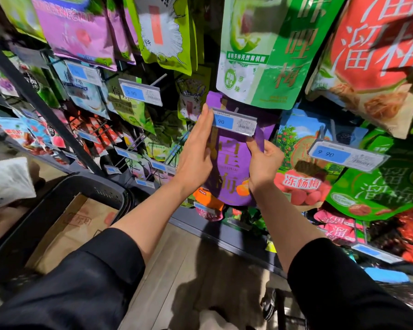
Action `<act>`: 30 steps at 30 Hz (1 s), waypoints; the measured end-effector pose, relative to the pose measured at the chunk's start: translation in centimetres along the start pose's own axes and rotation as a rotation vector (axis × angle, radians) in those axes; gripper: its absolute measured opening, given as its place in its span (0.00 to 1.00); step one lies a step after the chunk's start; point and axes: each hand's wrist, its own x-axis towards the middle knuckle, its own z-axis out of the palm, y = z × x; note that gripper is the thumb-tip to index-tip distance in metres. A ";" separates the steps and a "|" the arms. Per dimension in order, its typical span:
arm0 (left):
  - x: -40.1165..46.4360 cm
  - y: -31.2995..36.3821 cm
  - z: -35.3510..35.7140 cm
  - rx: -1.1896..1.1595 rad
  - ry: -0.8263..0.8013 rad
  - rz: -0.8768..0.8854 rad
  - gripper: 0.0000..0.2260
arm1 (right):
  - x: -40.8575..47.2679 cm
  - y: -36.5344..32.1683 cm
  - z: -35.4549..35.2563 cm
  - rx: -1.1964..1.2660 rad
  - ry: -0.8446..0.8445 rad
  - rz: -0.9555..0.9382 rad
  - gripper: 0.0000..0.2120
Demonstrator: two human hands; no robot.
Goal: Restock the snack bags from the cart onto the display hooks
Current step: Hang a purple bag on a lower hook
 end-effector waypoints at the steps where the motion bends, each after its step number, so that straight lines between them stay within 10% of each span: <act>1: 0.0 0.0 0.1 0.004 0.006 0.009 0.36 | 0.0 0.1 0.0 0.019 0.028 0.013 0.13; 13: -0.2 0.7 0.0 0.038 0.008 0.013 0.38 | -0.1 -0.3 -1.0 0.093 -0.192 0.017 0.02; 30: 0.5 -1.6 -0.6 0.011 -0.019 0.119 0.37 | 1.6 -0.2 2.4 0.028 0.144 0.018 0.16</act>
